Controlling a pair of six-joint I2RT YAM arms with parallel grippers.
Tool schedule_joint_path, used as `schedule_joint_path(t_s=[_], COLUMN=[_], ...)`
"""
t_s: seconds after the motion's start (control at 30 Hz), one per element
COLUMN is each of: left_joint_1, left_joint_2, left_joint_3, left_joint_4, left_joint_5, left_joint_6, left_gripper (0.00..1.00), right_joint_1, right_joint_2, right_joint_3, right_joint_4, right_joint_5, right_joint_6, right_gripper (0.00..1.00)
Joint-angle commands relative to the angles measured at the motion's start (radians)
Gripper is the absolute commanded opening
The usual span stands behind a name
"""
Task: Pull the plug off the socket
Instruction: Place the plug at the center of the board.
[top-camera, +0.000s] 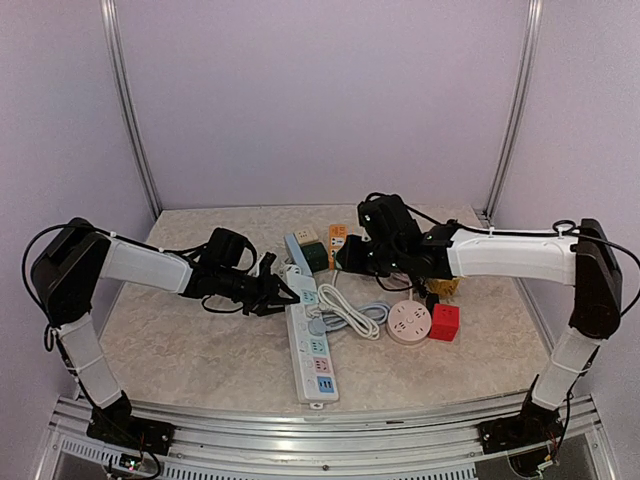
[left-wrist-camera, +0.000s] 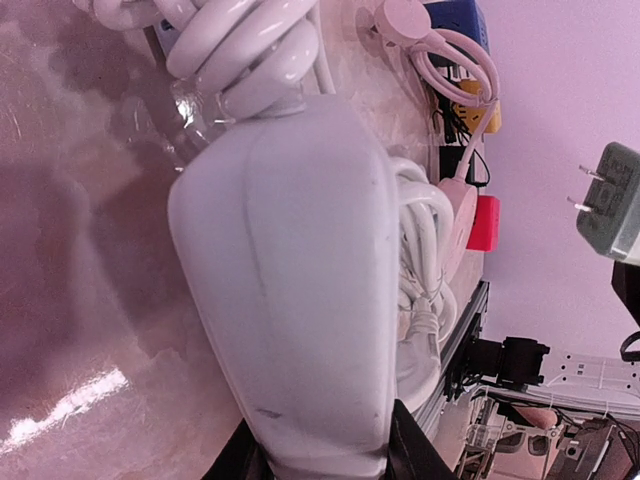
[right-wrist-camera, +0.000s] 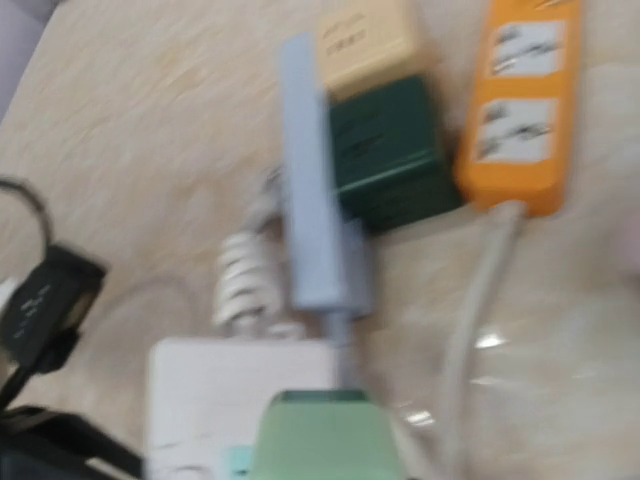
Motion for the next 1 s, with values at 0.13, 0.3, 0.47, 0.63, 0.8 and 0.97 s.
schedule_joint_path(t_s=[0.13, 0.3, 0.47, 0.63, 0.8, 0.97], left_joint_1=[0.028, 0.039, 0.040, 0.040, 0.040, 0.041], left_joint_2=[-0.056, -0.065, -0.064, -0.059, -0.062, -0.060], left_joint_3=[-0.006, -0.008, -0.013, -0.013, -0.016, -0.014], left_joint_4=[-0.011, -0.003, 0.011, 0.015, 0.017, 0.018], left_joint_5=[-0.038, -0.035, -0.027, -0.021, -0.023, -0.017], left_joint_6=[0.102, 0.104, 0.097, 0.094, 0.093, 0.092], left_gripper=[0.02, 0.02, 0.02, 0.02, 0.02, 0.02], right_joint_1=[-0.200, -0.323, -0.409, -0.433, -0.435, -0.436], right_joint_2=[-0.223, -0.299, -0.318, -0.259, -0.173, -0.124], right_joint_3=[-0.166, -0.271, -0.355, -0.377, -0.365, -0.340], right_joint_4=[-0.090, -0.126, -0.091, -0.075, -0.078, -0.092], right_joint_5=[0.114, 0.125, 0.044, -0.019, -0.012, 0.001], right_joint_6=[-0.078, -0.105, -0.120, -0.124, -0.131, -0.136], right_gripper=[0.00, 0.00, 0.00, 0.00, 0.00, 0.00])
